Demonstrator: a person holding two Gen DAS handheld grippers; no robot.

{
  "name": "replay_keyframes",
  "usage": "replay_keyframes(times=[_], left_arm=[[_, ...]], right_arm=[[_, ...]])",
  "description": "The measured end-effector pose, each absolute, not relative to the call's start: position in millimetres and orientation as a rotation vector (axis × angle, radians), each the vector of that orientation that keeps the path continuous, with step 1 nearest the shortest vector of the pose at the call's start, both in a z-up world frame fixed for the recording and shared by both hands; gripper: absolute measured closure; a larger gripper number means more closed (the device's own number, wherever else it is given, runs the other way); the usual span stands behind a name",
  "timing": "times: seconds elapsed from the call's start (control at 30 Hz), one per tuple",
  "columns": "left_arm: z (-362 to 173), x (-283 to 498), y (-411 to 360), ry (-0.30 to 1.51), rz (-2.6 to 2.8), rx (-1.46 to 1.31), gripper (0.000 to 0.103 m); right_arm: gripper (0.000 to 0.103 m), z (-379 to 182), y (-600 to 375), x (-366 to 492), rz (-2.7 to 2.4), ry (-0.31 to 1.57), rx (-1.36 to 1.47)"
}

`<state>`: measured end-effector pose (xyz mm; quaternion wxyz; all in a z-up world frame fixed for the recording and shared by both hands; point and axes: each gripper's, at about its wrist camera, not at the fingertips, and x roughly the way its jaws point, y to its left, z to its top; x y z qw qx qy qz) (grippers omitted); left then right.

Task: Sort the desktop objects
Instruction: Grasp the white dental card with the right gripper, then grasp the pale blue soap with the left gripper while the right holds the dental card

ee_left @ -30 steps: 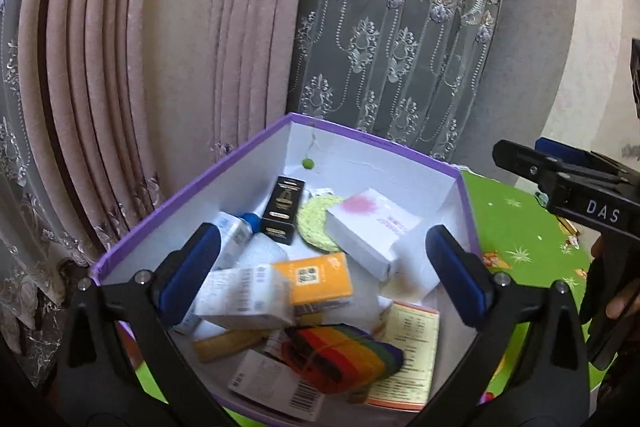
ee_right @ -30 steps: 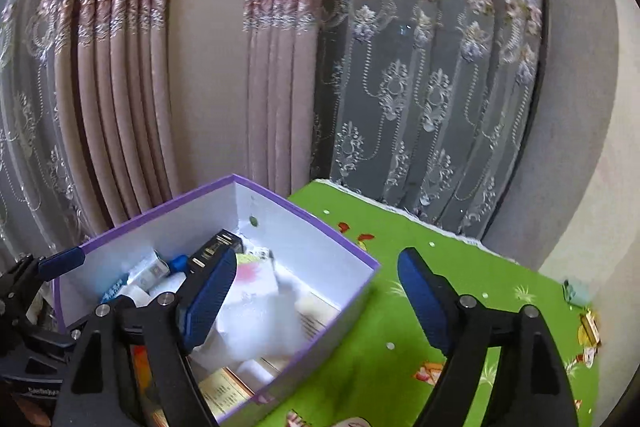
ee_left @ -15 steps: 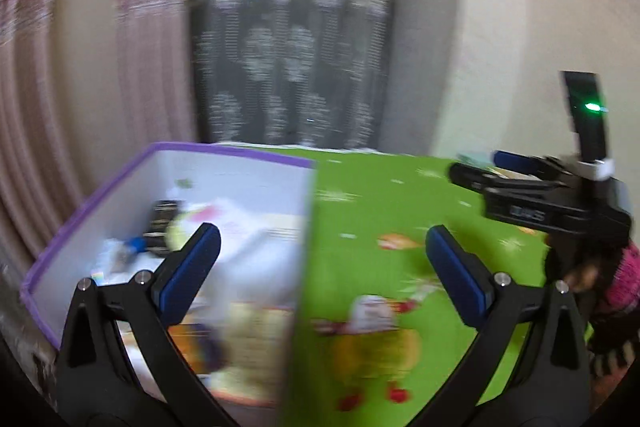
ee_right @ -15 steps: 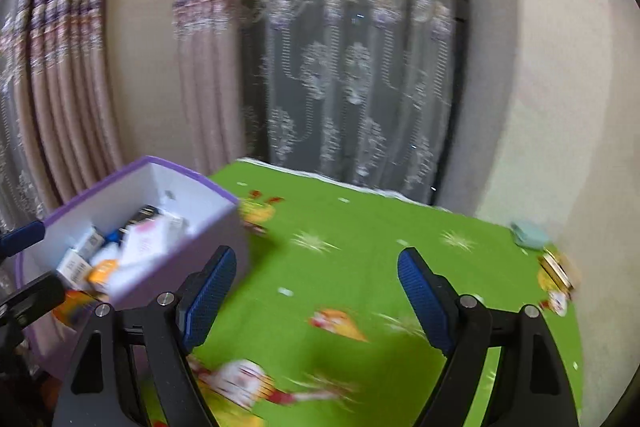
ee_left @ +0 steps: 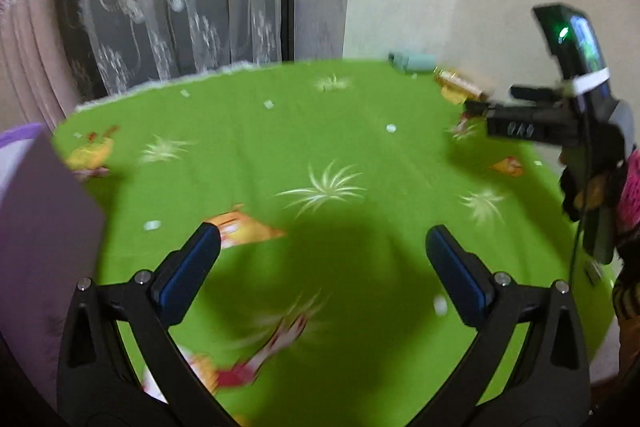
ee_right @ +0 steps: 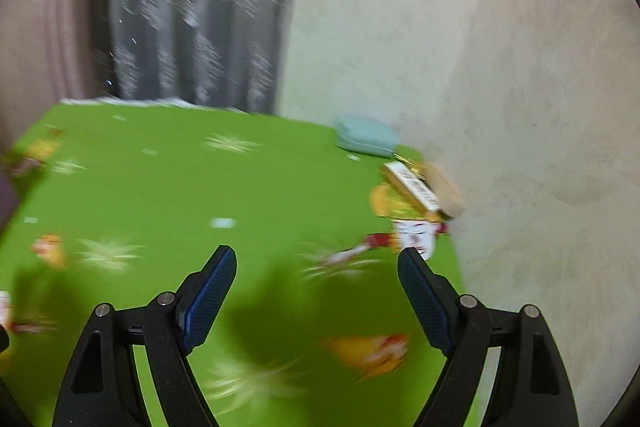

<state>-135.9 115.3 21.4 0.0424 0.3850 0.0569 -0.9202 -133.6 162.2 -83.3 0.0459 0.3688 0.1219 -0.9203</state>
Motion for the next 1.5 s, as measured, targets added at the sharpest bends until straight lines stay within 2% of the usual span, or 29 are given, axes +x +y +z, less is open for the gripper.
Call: replay_keyframes(times=[0.13, 0.27, 0.37, 0.43, 0.6, 0.63, 0.73, 0.77, 0.87, 1.0, 1.07, 1.1, 1.13, 1.23, 1.5], left_arm=[[9, -179, 107, 0.302, -2.773, 1.202, 0.001], [0, -213, 99, 0.347, -2.720, 1.199, 0.001], [-1, -224, 91, 0.379, -2.722, 1.169, 0.001], [-2, -225, 88, 0.378, -2.735, 1.150, 0.001], [-10, -219, 75, 0.464, -2.739, 1.160, 0.001], [-9, -218, 73, 0.484, -2.740, 1.155, 0.001], [-10, -218, 70, 0.511, -2.744, 1.138, 0.001], [-11, -218, 69, 0.526, -2.742, 1.147, 0.001], [-12, -218, 66, 0.553, -2.733, 1.148, 0.001], [-12, -219, 66, 0.555, -2.731, 1.149, 0.001], [-12, -221, 66, 0.548, -2.722, 1.154, 0.001], [-10, -222, 67, 0.536, -2.720, 1.150, 0.001], [-7, -222, 67, 0.528, -2.718, 1.141, 0.001], [10, -227, 71, 0.536, -2.742, 1.095, 0.001], [38, -345, 151, 0.278, -2.944, 1.244, 0.001]], right_arm=[[0.019, -93, 180, -190, -2.791, 0.373, 1.195], [0.019, -99, 171, -251, -2.698, 0.568, 1.263], [0.019, -112, 171, -298, -2.580, 0.741, 1.434], [0.020, -123, 176, -320, -2.485, 0.788, 1.577], [0.017, -125, 200, -340, -2.329, 0.542, 1.720], [0.014, -126, 203, -340, -2.300, 0.484, 1.739], [0.013, -123, 197, -324, -2.242, 0.455, 1.737], [0.015, -119, 193, -315, -2.209, 0.416, 1.713], [0.028, -107, 184, -287, -2.104, 0.278, 1.618], [0.030, -116, 190, -273, -2.179, 0.391, 1.655], [0.036, -121, 198, -266, -2.226, 0.344, 1.627], [0.050, -120, 200, -259, -2.266, 0.335, 1.577], [0.070, -119, 201, -252, -2.296, 0.314, 1.542], [0.072, -120, 204, -213, -2.407, 0.162, 1.499], [0.072, -117, 157, -57, -2.468, 0.296, 1.341]])
